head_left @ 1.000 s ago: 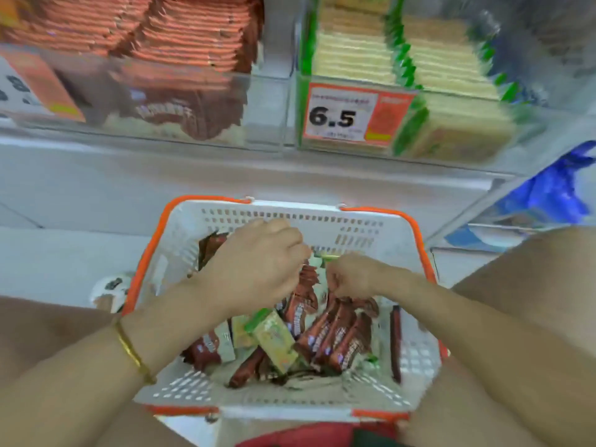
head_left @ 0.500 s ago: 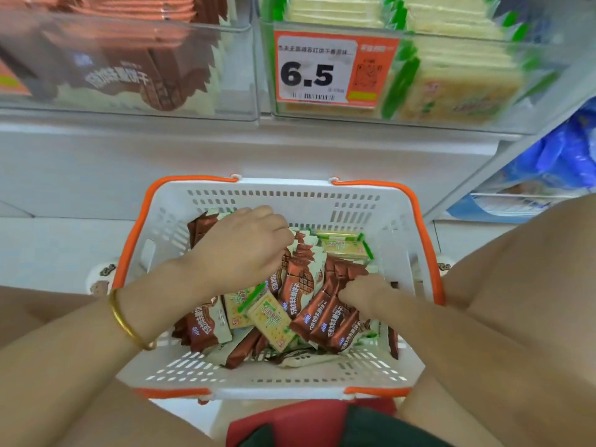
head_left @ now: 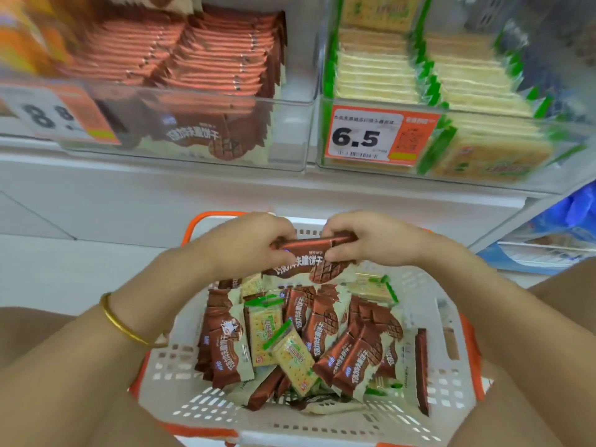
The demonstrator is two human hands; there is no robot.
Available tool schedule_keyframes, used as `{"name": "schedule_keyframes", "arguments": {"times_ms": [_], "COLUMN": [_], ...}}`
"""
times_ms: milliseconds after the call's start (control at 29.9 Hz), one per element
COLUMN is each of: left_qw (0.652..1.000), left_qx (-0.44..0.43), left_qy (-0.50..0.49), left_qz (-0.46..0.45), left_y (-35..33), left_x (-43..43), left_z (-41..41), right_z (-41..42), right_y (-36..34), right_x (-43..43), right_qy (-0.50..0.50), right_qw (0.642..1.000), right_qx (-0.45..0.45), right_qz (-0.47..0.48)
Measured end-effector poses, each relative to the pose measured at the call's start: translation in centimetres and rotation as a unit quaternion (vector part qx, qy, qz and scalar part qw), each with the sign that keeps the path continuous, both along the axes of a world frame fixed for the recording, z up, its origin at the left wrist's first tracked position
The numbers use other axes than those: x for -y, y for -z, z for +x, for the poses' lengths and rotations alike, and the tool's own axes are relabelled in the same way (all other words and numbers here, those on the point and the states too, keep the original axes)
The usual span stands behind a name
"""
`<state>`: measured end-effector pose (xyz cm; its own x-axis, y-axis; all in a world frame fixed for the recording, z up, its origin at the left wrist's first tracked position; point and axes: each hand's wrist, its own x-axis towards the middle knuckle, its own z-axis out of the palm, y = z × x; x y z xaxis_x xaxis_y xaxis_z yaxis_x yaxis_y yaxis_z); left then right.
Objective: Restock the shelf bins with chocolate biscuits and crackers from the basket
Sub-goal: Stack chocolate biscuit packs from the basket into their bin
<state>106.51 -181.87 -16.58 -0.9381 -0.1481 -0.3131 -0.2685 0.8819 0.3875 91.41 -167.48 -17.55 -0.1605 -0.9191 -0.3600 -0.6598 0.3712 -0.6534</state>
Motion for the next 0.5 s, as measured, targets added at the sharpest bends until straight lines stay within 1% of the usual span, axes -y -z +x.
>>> {"name": "schedule_keyframes", "arguments": {"times_ms": [100,167,201,267,301,334,368,401,434,501], "left_qw": [0.991,0.968,0.947,0.889,0.860,0.839,0.827,0.827,0.837,0.866], "left_qx": [-0.107,-0.208,-0.266,-0.381,-0.429,-0.463,-0.481,-0.477,-0.451,-0.362], "left_qy": [-0.058,-0.104,-0.130,-0.190,-0.220,-0.250,-0.276,-0.296,-0.306,-0.300], "left_qz": [0.060,0.098,0.121,0.169,0.167,0.138,0.094,0.034,-0.041,-0.171], "left_y": [-4.5,-7.5,-8.9,-10.9,-11.5,-11.8,-12.0,-11.8,-11.5,-10.9], "left_x": [2.6,4.6,5.5,7.6,8.8,9.9,10.9,11.8,12.5,13.7], "left_z": [0.7,1.5,1.9,2.1,2.0,1.9,1.8,1.9,2.0,2.2], "right_z": [1.2,2.3,2.7,3.2,3.1,2.9,2.6,2.1,1.6,0.3], "right_y": [-4.7,-8.4,-10.5,-14.3,-15.8,-16.9,-17.7,-18.1,-18.1,-17.6], "right_x": [1.9,3.3,4.0,5.9,7.1,8.7,10.5,12.6,14.9,19.6], "right_qy": [0.031,0.043,0.053,0.078,0.093,0.108,0.122,0.134,0.142,0.151], "right_qw": [0.997,0.990,0.985,0.972,0.963,0.954,0.946,0.939,0.935,0.928], "right_qx": [-0.043,-0.068,-0.076,-0.080,-0.081,-0.086,-0.098,-0.118,-0.144,-0.196], "right_qz": [-0.064,-0.116,-0.145,-0.208,-0.239,-0.266,-0.285,-0.293,-0.292,-0.279]}}
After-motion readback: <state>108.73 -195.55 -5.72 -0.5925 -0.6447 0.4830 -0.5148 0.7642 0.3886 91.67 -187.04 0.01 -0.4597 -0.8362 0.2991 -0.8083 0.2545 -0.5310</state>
